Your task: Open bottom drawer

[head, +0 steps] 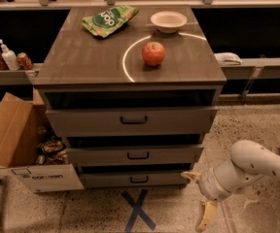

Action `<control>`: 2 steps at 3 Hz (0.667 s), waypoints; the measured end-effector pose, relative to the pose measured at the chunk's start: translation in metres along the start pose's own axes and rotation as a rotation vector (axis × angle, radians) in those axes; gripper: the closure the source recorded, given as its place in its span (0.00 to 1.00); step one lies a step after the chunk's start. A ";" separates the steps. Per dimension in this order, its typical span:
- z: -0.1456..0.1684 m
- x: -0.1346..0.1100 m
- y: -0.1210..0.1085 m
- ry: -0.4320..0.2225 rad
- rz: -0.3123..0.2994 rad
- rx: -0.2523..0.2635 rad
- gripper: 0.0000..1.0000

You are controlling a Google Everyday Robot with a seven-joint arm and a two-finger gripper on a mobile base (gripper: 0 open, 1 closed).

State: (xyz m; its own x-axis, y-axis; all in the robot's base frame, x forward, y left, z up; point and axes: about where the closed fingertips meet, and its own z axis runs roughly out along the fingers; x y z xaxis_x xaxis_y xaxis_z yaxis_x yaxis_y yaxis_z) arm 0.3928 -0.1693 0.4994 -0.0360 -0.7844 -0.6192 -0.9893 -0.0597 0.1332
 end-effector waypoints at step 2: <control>0.015 0.006 -0.006 0.018 -0.008 -0.013 0.00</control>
Offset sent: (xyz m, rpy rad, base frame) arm 0.0102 0.0093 -0.0383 -0.0414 0.0022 0.0356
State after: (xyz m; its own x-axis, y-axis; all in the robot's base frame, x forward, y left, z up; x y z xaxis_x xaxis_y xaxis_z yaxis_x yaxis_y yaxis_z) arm 0.3959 -0.1646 0.4829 -0.0255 -0.7946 -0.6066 -0.9877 -0.0737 0.1381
